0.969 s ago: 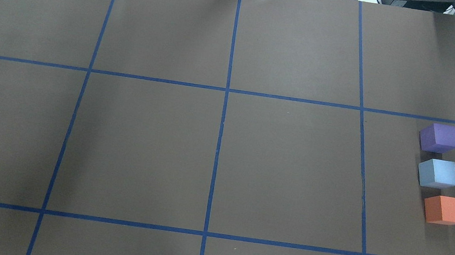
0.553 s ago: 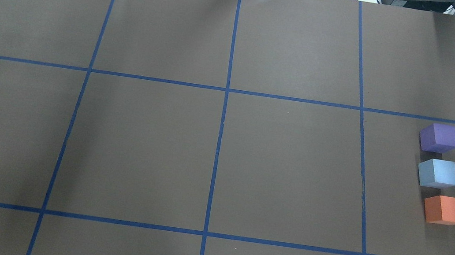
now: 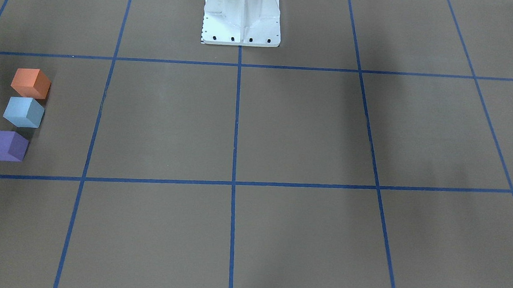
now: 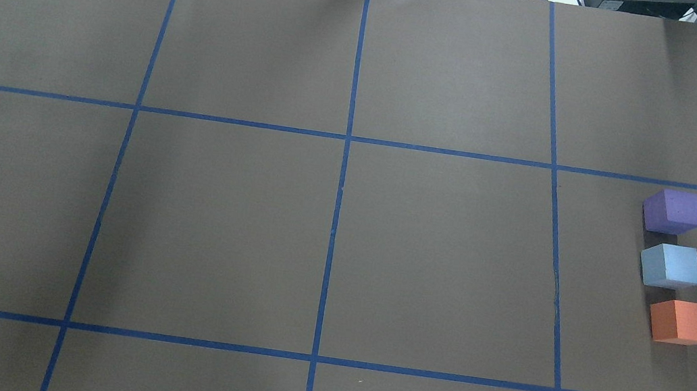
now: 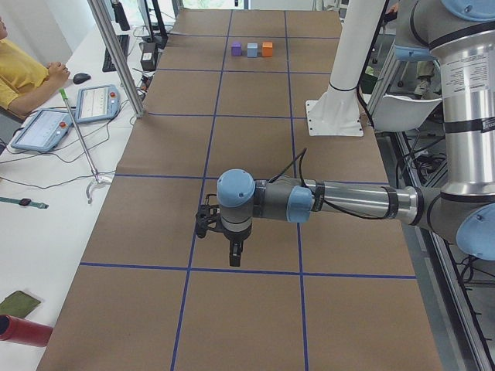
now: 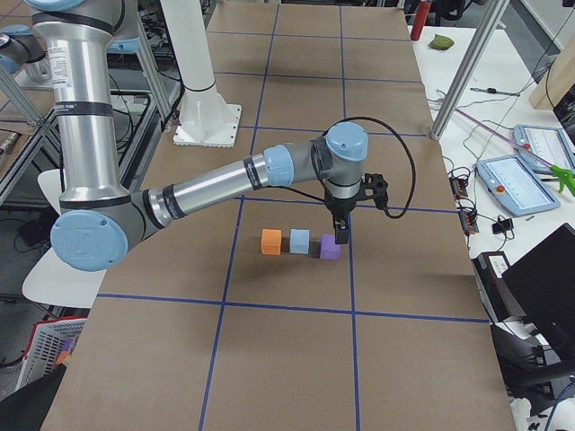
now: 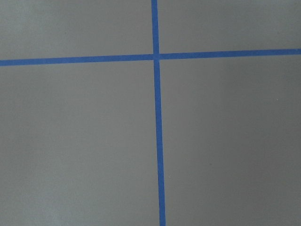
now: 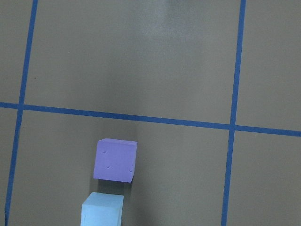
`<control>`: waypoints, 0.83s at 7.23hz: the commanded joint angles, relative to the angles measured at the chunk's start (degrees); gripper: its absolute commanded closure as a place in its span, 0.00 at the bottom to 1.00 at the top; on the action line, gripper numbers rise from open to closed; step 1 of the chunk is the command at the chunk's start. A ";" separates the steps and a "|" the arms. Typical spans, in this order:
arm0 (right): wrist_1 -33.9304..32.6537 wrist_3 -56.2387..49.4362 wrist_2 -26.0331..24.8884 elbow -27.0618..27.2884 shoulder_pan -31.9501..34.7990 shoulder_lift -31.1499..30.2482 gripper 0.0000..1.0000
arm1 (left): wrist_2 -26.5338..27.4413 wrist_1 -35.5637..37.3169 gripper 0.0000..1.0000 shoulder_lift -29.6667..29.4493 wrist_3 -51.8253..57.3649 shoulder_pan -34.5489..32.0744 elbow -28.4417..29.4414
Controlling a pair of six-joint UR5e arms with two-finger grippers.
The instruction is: Place blue block between orange and purple blocks
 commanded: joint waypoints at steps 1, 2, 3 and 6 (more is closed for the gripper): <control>-0.78 -0.45 -0.49 -0.49 0.56 -0.19 0.00 | 0.42 -0.08 0.00 2.06 -0.19 -0.04 -1.43; -0.60 -0.71 -0.50 -1.10 0.56 -0.10 0.00 | 0.08 0.44 0.00 0.68 -0.36 0.05 -0.81; -0.51 -0.71 -0.58 -1.37 0.65 -1.06 0.00 | 0.25 0.10 0.00 1.45 -0.28 0.05 -0.54; -0.42 -1.50 -0.41 -2.51 0.82 -2.91 0.00 | 0.34 -0.17 0.00 1.38 -0.36 -0.30 -1.94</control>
